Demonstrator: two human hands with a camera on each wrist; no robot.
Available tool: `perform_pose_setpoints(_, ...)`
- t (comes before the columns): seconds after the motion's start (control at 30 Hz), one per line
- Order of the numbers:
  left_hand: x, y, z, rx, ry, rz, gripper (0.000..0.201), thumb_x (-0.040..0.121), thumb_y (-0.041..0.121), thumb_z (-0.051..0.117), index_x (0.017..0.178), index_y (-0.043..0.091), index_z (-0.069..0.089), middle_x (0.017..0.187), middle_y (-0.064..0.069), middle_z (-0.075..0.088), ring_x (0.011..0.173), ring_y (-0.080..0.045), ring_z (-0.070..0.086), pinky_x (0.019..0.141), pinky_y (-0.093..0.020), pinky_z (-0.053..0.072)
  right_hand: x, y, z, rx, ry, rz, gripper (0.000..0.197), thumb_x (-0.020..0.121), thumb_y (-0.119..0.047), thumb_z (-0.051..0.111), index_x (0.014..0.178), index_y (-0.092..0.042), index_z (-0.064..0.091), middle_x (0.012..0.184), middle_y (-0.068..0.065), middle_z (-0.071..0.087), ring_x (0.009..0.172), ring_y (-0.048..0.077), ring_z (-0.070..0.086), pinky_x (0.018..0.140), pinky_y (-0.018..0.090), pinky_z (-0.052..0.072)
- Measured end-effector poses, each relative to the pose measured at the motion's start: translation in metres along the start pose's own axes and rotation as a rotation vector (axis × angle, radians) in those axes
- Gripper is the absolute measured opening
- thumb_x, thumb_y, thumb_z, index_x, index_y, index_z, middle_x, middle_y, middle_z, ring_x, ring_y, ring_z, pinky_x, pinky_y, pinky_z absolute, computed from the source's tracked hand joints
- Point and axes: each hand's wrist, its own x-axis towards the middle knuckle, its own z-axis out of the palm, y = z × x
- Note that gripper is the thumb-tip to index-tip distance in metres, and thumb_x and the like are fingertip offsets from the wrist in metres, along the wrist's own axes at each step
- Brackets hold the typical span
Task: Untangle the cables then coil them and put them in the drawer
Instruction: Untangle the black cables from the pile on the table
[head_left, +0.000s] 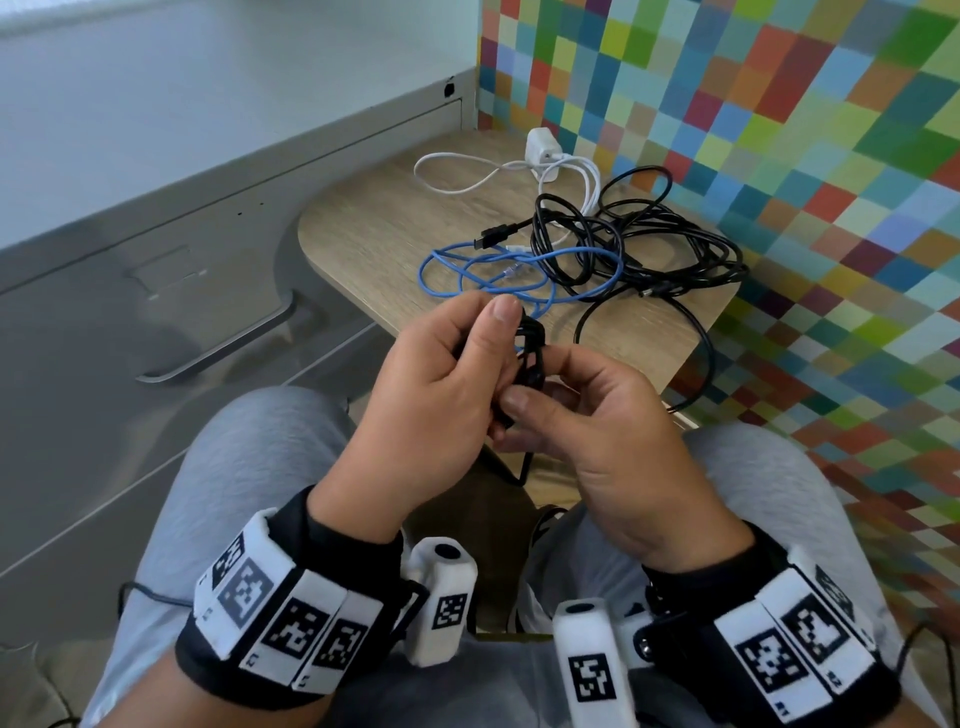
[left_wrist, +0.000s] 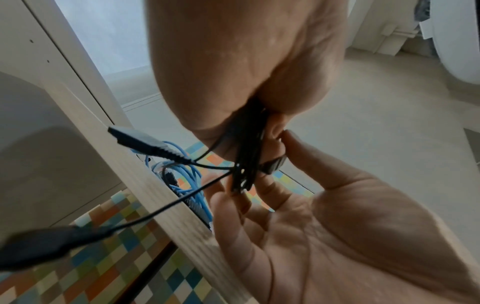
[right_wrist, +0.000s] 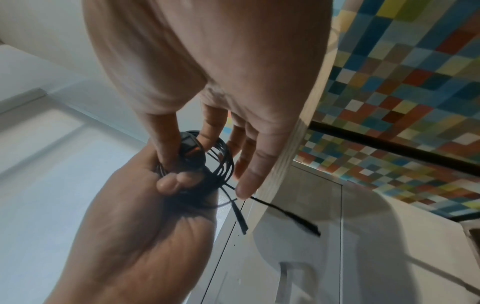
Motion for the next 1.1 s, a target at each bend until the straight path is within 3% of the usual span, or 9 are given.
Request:
perform_pose_setpoints(0.2,0.004,-0.006,-0.003,0.174,0.07,0.049,0.042,0.104,0.043,0.047,0.071,0.017,0.047,0.061,-0.012,0.044,0.051,-0.023,0.042,0.047,-0.046,0.042,0.001,-0.009,-0.002,0.26,-0.026,0.079,0.013,0.084,-0.011,0.064,0.092,-0.002,0.068,0.088,0.015,0.073,0.08,0.025,0.072,0.08,0.041,0.06)
perform_pose_setpoints(0.4,0.003,-0.004,-0.01,0.391,0.057,0.17,0.036,0.104,0.043,0.045,0.07,0.031,0.044,0.059,0.002,0.043,0.054,-0.007,0.038,0.051,-0.028,0.034,0.0,-0.017,-0.013,0.22,-0.012,0.107,0.016,0.077,-0.023,0.075,0.063,-0.02,0.067,0.078,0.005,0.06,0.081,0.017,0.062,0.078,0.038,0.05)
perform_pose_setpoints(0.5,0.005,-0.004,-0.013,0.253,0.06,0.1,0.041,0.102,0.048,0.046,0.069,0.025,0.042,0.058,0.002,0.038,0.051,-0.012,0.035,0.05,-0.032,0.03,-0.003,-0.02,-0.015,0.26,-0.09,0.123,0.021,0.082,-0.029,0.081,0.079,-0.013,0.068,0.076,0.011,0.066,0.083,0.025,0.068,0.081,0.033,0.057)
perform_pose_setpoints(0.57,0.008,-0.002,-0.014,0.052,0.077,-0.019,0.042,0.104,0.046,0.047,0.069,0.024,0.045,0.059,0.004,0.037,0.048,-0.013,0.031,0.048,-0.034,0.024,-0.005,-0.025,-0.013,0.318,-0.08,0.135,0.01,0.09,-0.018,0.067,0.089,-0.008,0.066,0.069,0.014,0.066,0.081,0.032,0.073,0.078,0.034,0.061)
perform_pose_setpoints(0.7,0.009,0.003,-0.015,-0.189,0.078,-0.195,0.043,0.108,0.035,0.044,0.071,0.014,0.046,0.058,-0.001,0.03,0.044,-0.013,0.023,0.039,-0.027,0.022,-0.003,-0.029,-0.012,0.347,-0.044,0.118,0.023,0.092,-0.021,0.058,0.104,-0.004,0.068,0.058,0.007,0.047,0.059,0.027,0.065,0.095,0.052,0.058)
perform_pose_setpoints(0.8,0.008,0.004,-0.014,-0.174,0.061,-0.208,0.042,0.107,0.034,0.045,0.07,0.014,0.047,0.057,0.001,0.031,0.044,-0.012,0.022,0.042,-0.033,0.017,-0.002,-0.032,-0.018,0.321,-0.031,0.102,0.037,0.096,-0.03,0.054,0.119,-0.006,0.069,0.062,0.003,0.04,0.041,0.015,0.045,0.067,0.04,0.062)
perform_pose_setpoints(0.87,0.009,0.004,-0.015,-0.13,0.075,-0.199,0.041,0.107,0.033,0.045,0.071,0.014,0.047,0.057,0.002,0.032,0.045,-0.013,0.022,0.048,-0.04,0.014,-0.002,-0.034,-0.024,0.309,-0.01,0.083,0.037,0.098,-0.035,0.049,0.114,-0.011,0.073,0.064,0.001,0.042,0.037,0.008,0.031,0.044,0.026,0.045)
perform_pose_setpoints(0.97,0.012,0.005,-0.02,-0.137,0.129,-0.207,0.043,0.108,0.033,0.045,0.07,0.014,0.047,0.057,0.001,0.031,0.044,-0.012,0.022,0.044,-0.034,0.016,-0.002,-0.036,-0.033,0.215,0.043,0.061,0.031,0.096,-0.028,0.052,0.106,-0.014,0.078,0.065,0.002,0.045,0.038,0.006,0.022,0.039,0.019,0.022)
perform_pose_setpoints(1.1,0.012,0.012,-0.023,-0.432,0.121,-0.326,0.044,0.107,0.04,0.042,0.07,0.016,0.046,0.058,0.002,0.03,0.04,-0.008,0.021,0.037,-0.021,0.024,0.0,-0.028,-0.036,-0.023,0.088,-0.065,0.026,0.089,-0.014,0.061,0.104,-0.017,0.082,0.071,0.007,0.063,0.044,0.01,0.032,0.041,0.023,0.033)
